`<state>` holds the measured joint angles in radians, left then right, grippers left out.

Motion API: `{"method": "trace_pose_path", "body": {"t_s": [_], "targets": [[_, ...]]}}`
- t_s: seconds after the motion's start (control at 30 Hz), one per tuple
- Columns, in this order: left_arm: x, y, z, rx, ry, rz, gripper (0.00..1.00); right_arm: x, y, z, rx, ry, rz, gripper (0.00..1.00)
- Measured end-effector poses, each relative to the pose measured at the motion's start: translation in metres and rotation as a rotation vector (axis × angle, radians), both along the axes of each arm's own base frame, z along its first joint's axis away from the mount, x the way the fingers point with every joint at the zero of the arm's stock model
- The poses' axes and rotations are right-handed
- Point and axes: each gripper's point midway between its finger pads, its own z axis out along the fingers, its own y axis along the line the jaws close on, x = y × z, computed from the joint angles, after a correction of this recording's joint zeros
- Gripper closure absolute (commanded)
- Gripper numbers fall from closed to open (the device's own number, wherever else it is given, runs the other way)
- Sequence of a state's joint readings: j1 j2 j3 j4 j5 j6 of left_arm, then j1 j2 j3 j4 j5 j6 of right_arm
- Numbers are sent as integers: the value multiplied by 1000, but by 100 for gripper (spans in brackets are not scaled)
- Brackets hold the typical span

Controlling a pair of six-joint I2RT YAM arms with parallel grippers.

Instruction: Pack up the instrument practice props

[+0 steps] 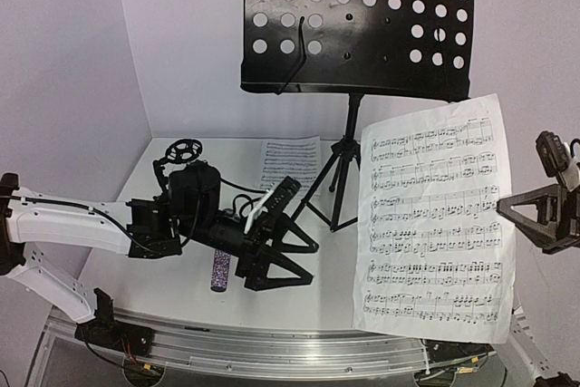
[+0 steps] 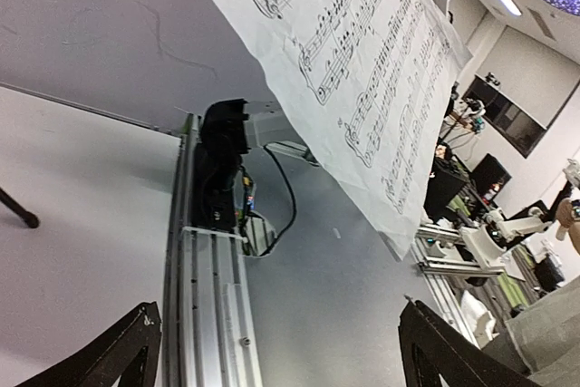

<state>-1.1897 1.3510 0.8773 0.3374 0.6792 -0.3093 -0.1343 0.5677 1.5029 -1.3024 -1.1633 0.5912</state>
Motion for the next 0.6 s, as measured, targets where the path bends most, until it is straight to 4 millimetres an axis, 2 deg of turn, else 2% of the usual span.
{"method": "trace_pose_path", "body": {"t_s": [0.07, 0.17, 0.4, 0.6], "targets": [[-12, -10, 2, 4, 49, -52, 4, -1, 1, 3, 10, -9, 15, 100], [-22, -22, 17, -27, 87, -106, 2, -2, 2, 8, 17, -31, 30, 100], [-23, -44, 55, -112, 133, -132, 0, -2, 3, 16, 23, -72, 47, 100], [-21, -64, 55, -97, 201, -122, 1, -3, 4, 20, 23, -100, 56, 100]]}}
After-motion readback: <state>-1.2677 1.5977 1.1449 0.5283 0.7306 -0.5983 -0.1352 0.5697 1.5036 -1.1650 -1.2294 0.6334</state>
